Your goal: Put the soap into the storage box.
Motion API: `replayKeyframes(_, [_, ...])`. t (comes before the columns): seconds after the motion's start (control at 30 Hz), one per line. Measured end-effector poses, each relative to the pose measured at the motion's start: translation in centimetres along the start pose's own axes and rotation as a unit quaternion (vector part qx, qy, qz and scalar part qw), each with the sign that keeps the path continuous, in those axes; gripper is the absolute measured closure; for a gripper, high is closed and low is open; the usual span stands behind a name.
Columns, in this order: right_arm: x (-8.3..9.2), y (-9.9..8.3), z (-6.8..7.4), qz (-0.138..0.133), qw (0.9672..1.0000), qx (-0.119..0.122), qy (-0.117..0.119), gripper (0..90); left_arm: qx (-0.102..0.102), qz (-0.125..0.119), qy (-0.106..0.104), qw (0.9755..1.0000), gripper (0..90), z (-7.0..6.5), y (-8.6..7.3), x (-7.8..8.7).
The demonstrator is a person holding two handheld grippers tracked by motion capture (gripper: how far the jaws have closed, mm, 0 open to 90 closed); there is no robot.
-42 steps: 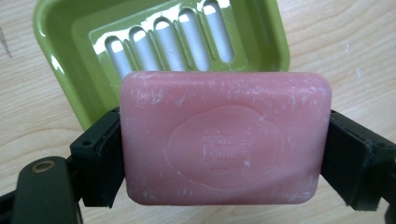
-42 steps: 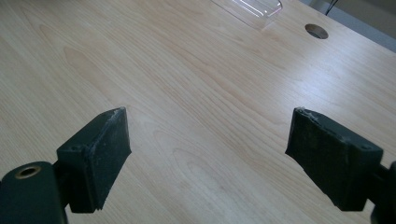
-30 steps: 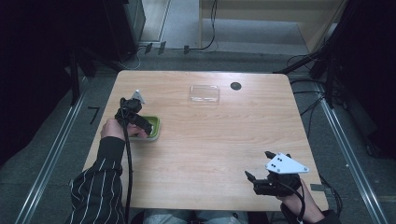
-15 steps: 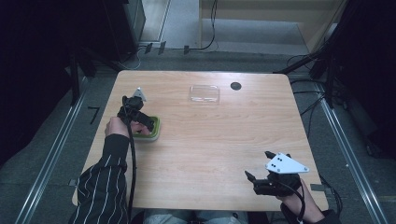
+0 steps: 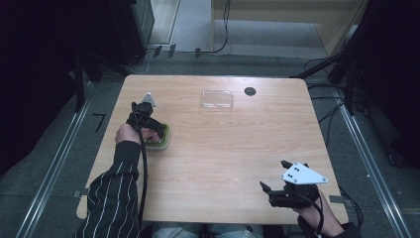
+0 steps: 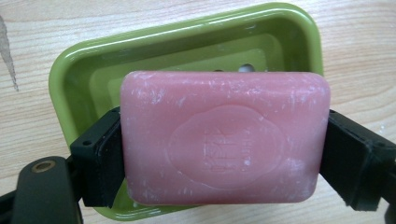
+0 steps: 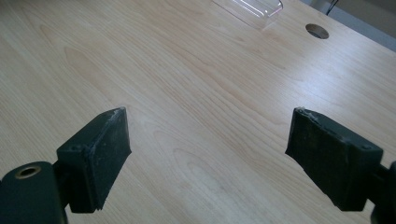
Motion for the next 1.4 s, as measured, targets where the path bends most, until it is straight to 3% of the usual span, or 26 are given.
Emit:
replayKeyframes(0.43, [0.0, 0.0, 0.0, 0.000, 1.0000, 0.001, 0.001, 13.9, 0.021, 0.004, 0.006, 0.9998, 13.7, 0.5, -0.1, -0.8])
replayKeyframes(0.83, [0.0, 0.0, 0.0, -0.001, 1.0000, 0.001, 0.001, 13.8, 0.024, 0.014, 0.011, 0.9995, 13.6, 0.8, -0.2, -1.3])
replayKeyframes(1.4, [0.0, 0.0, 0.0, -0.001, 1.0000, 0.002, 0.002, 13.8, 0.029, 0.009, 0.009, 0.9995, 13.5, 0.9, -0.2, -1.7])
Point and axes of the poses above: each handheld gripper's, and its own axes: x roughly backward along the jaws, y roughly out of its top, z roughly to its left, the point moved 5 cm from there along -x, roughly forward along the jaws, and after that the axes turned 12 degrees about -x, right-handed, at the moved point
